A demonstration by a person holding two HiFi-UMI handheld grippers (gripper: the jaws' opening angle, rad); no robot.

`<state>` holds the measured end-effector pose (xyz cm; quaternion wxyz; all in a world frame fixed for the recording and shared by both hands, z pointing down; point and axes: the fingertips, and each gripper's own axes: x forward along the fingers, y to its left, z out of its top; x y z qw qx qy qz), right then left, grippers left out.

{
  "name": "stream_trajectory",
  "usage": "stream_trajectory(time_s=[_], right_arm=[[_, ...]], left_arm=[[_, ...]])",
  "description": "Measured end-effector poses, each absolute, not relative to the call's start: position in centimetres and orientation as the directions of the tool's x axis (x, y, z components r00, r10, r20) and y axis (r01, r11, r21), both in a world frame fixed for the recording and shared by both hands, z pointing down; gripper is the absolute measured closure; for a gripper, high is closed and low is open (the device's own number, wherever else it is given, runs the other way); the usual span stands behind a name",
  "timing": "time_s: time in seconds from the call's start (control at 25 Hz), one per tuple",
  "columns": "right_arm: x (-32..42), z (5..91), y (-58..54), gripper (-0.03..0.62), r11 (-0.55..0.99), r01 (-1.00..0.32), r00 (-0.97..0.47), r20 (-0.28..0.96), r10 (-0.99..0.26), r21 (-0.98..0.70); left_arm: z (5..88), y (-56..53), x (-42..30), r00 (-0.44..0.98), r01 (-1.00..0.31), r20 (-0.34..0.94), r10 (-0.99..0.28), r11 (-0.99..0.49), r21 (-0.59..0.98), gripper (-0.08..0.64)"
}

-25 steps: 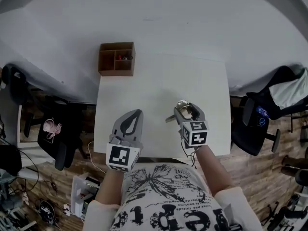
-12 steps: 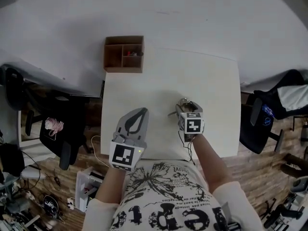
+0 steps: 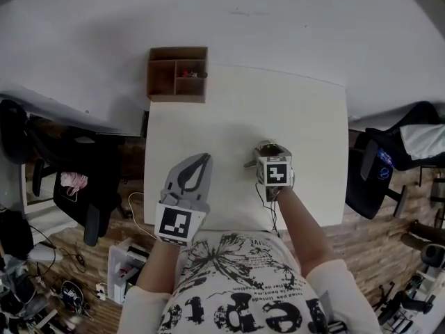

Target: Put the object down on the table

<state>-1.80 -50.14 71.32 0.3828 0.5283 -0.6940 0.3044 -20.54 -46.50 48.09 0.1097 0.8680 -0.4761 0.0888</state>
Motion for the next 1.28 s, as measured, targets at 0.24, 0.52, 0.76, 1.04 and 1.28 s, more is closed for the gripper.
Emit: stream_trajectory(time_s=[0.24, 0.52, 0.76, 1.04, 1.28], right_arm=[[-1.0, 71.4, -50.1, 0.285, 0.199, -0.980, -0.104, 0.874, -0.475, -0.009], [-2.6, 65.7, -50.2, 0.258, 0.271, -0.954, -0.270, 0.748, -0.607, -0.124], [-2.7, 57.0, -50.9, 0.394, 0.351, -0.930, -0.352, 0.527, -0.774, -0.107], [-2.8, 47.9, -49.8, 0.603, 0.419, -0.906, -0.415, 0.303, -0.858, -0.057], [-2.8, 42.3, -48.2, 0.603, 0.446, -0.895, -0.440, 0.135, -0.888, 0.013]], left_arm=[[47.9, -46.6, -20.5, 0.529, -0.847, 0.273, -0.804, -0.519, 0.114, 0.548], [47.4, -46.5, -20.2, 0.524, -0.848, 0.222, -0.822, -0.528, 0.046, 0.548], [45.2, -46.7, -18.9, 0.539, -0.838, 0.185, -0.822, -0.546, 0.014, 0.548], [40.4, -46.4, -18.4, 0.543, -0.839, 0.078, -0.836, -0.543, 0.029, 0.548], [37.3, -45.9, -18.1, 0.527, -0.850, 0.022, -0.849, -0.527, -0.002, 0.548]])
